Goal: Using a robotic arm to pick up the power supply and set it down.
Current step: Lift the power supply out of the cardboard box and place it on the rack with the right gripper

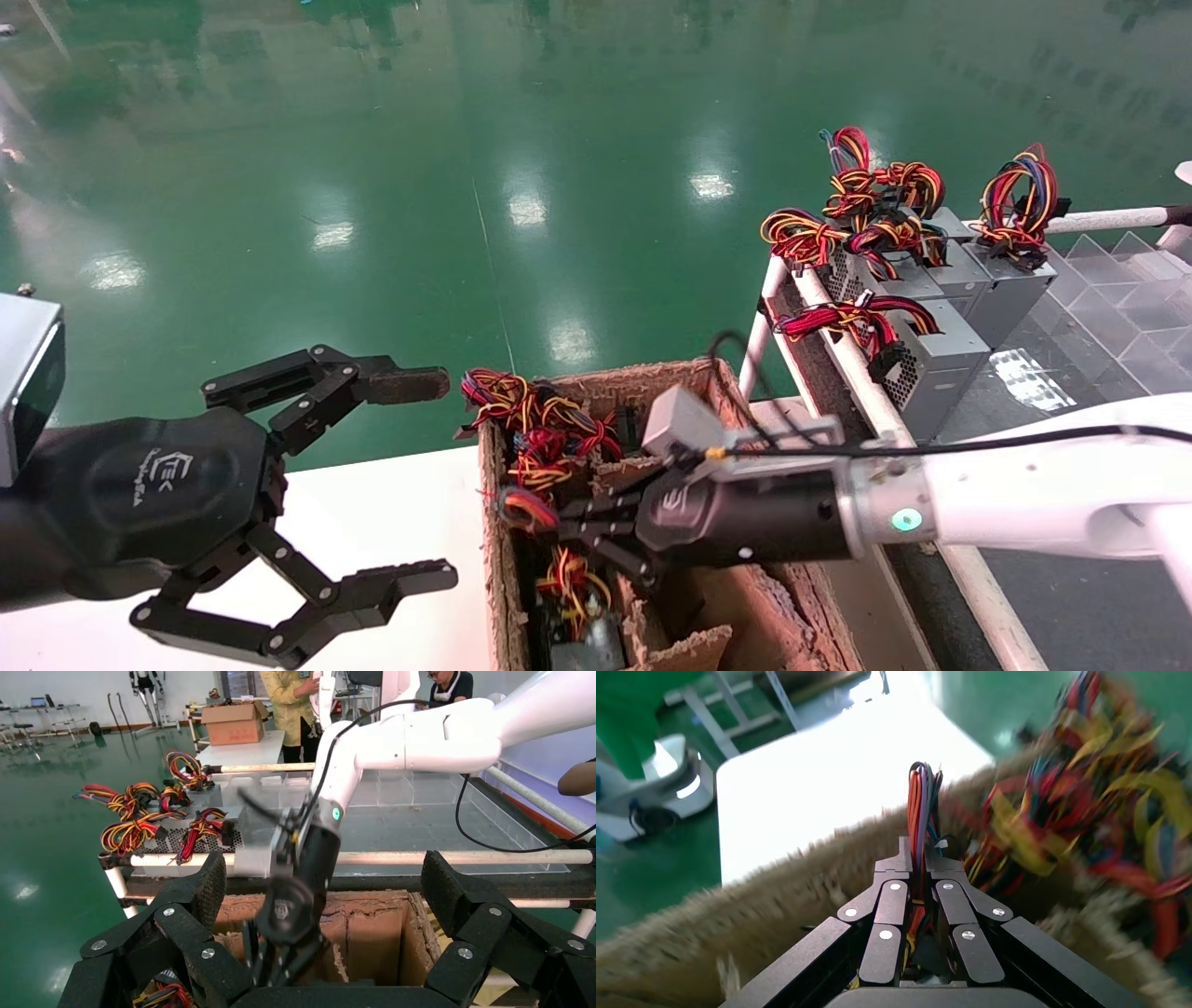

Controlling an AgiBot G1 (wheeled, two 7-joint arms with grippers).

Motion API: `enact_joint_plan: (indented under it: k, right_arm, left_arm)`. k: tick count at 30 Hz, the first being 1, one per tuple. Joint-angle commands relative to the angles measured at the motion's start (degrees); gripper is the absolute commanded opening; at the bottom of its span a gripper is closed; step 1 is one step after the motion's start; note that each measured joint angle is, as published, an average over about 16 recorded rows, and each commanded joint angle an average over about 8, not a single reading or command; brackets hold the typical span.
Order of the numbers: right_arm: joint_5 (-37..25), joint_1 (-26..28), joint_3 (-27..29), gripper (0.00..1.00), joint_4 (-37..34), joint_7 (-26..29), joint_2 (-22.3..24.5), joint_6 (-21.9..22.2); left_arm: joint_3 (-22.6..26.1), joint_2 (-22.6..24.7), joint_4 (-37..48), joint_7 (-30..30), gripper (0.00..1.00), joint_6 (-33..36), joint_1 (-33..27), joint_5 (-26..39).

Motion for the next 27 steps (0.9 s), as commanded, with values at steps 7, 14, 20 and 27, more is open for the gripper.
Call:
enact_joint_plan:
  k: [7, 14, 20, 27]
  right_arm:
    - [5.4, -0.4, 3.7, 0.00, 4.2, 0.6, 4.3, -1.8]
    - [10.5, 0.0, 7.5, 0.00, 6.7, 1.2, 8.4, -2.6]
    - [13.9, 1.5, 10.8, 0.00, 6.8, 0.8, 12.0, -2.9]
    - [16.2, 5.7, 13.1, 0.00, 3.4, 0.7, 16.2, -5.5]
  left_arm:
    - [0.0, 0.0, 0.0, 0.0, 1.00, 0.0, 0.0, 0.0]
    - [0.0, 0.0, 0.0, 0.0, 1.00, 0.0, 0.0, 0.0]
    - [0.0, 0.0, 0.0, 0.0, 1.00, 0.0, 0.0, 0.0]
    - [0.0, 0.0, 0.0, 0.0, 1.00, 0.0, 0.0, 0.0]
